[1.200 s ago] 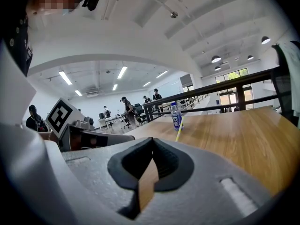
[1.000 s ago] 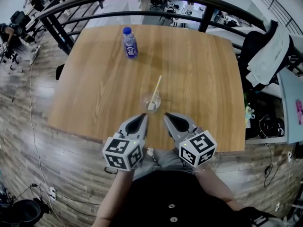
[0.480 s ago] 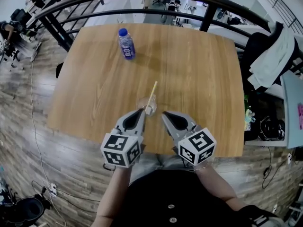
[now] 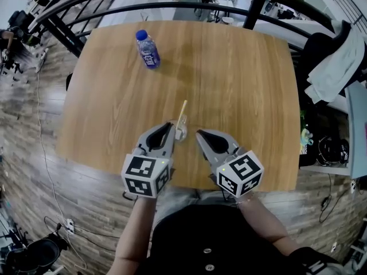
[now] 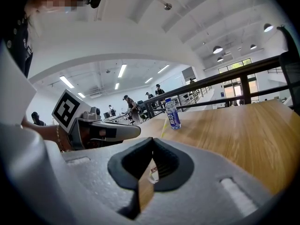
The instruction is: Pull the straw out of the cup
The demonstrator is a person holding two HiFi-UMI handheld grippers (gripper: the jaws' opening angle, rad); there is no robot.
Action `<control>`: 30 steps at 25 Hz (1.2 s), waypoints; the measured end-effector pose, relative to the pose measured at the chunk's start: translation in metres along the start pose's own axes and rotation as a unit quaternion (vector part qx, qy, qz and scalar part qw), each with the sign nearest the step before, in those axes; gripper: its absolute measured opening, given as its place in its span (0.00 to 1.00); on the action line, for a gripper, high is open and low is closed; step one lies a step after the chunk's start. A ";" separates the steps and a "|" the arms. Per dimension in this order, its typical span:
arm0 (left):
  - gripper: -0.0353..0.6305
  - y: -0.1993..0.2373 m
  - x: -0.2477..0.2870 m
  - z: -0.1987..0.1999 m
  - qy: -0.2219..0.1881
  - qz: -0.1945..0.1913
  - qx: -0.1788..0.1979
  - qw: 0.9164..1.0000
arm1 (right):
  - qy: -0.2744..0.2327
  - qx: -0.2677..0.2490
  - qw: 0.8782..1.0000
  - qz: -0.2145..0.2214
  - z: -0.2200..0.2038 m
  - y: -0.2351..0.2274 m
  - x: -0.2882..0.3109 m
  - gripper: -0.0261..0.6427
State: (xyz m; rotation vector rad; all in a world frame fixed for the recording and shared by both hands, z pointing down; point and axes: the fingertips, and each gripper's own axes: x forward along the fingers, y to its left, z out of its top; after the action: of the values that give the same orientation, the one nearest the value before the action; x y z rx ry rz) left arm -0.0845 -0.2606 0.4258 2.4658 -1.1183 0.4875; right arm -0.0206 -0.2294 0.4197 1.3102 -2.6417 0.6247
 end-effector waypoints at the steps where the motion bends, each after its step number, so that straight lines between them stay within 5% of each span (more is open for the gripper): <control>1: 0.08 0.002 0.004 0.001 0.004 0.001 0.007 1.000 | 0.001 0.001 1.000 0.000 -0.001 -0.003 0.002 0.04; 10: 0.22 0.001 0.041 0.003 0.056 -0.015 0.063 0.996 | 0.008 0.016 1.000 -0.005 -0.006 -0.025 0.009 0.04; 30: 0.17 -0.004 0.079 -0.009 0.130 -0.043 0.103 0.985 | 0.023 0.033 0.999 -0.003 -0.016 -0.038 0.018 0.04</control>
State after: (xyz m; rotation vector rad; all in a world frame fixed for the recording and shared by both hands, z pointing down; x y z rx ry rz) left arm -0.0334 -0.3040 0.4688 2.5170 -0.8895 0.9109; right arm -0.0030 -0.2566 0.4516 1.3026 -2.6007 0.7386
